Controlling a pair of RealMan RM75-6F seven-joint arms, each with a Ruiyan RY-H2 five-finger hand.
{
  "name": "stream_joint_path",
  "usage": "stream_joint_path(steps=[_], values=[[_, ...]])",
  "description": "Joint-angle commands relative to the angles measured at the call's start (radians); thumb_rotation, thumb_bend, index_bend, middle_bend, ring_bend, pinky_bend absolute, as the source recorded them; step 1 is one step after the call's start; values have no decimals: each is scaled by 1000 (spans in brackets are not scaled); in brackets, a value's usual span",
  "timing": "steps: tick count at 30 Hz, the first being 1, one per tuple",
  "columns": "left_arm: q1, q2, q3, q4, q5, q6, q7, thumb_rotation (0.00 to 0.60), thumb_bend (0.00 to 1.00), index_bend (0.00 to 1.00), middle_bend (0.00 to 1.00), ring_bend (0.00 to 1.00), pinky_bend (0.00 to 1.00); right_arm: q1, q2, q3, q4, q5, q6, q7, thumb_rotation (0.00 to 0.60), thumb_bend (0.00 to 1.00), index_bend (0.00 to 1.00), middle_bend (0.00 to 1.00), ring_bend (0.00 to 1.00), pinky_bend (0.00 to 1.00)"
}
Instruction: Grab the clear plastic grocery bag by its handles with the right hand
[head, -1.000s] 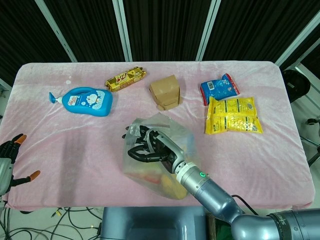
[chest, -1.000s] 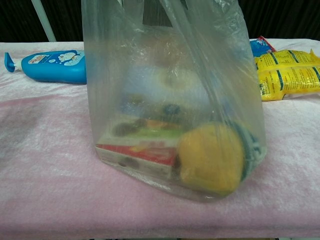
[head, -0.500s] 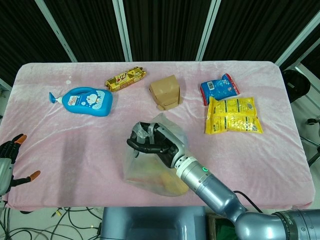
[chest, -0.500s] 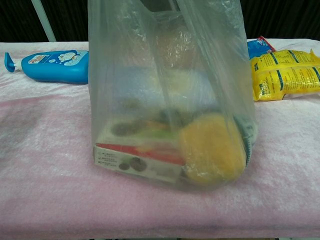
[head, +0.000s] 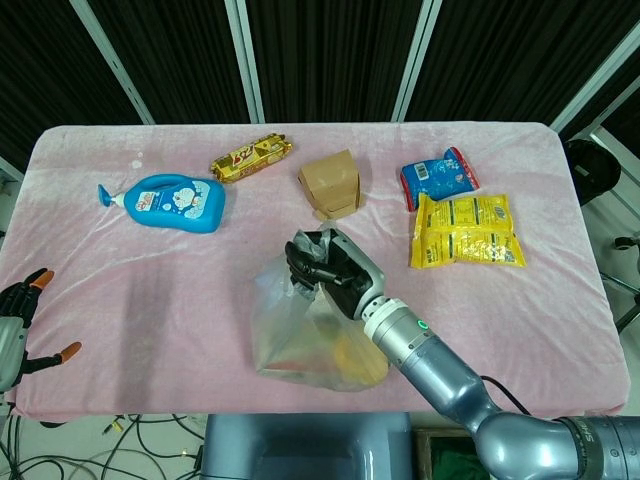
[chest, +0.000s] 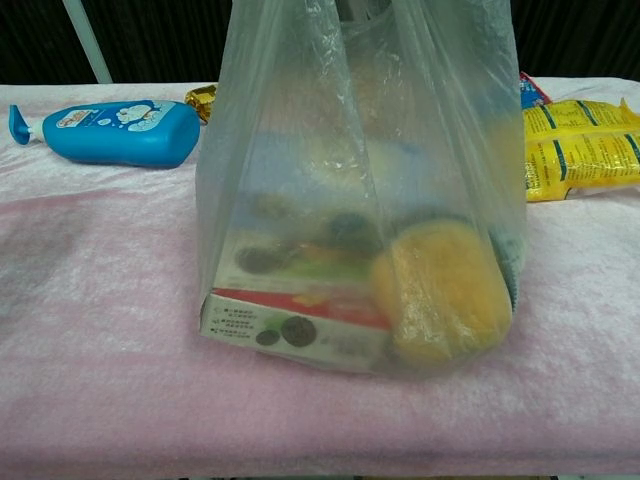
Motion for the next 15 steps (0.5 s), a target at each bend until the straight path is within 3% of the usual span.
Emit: stream_joint_path(steps=[1,8,12,15], values=[[0,0,0,0,-1,0,-1,600,0,64,40,82,87,15,5,8,8,12,3,-8,600,825,863,902,879,852],[2,2,0,0,-1,2,-4,600,0,66,40,81,87,81,25,49,36,69,26,-38,600,824,863,902,879,852],[4,3,-1,-2,-2,6,-5,600,0,67,40,82,87,137,60,119,57,118,61,-55,600,825,862,902,879,852],[4,2,-1,-2,-2,6,-4,600,0,67,40,82,87,168,78,137,68,171,76,-69,600,826,862,902,879,852]])
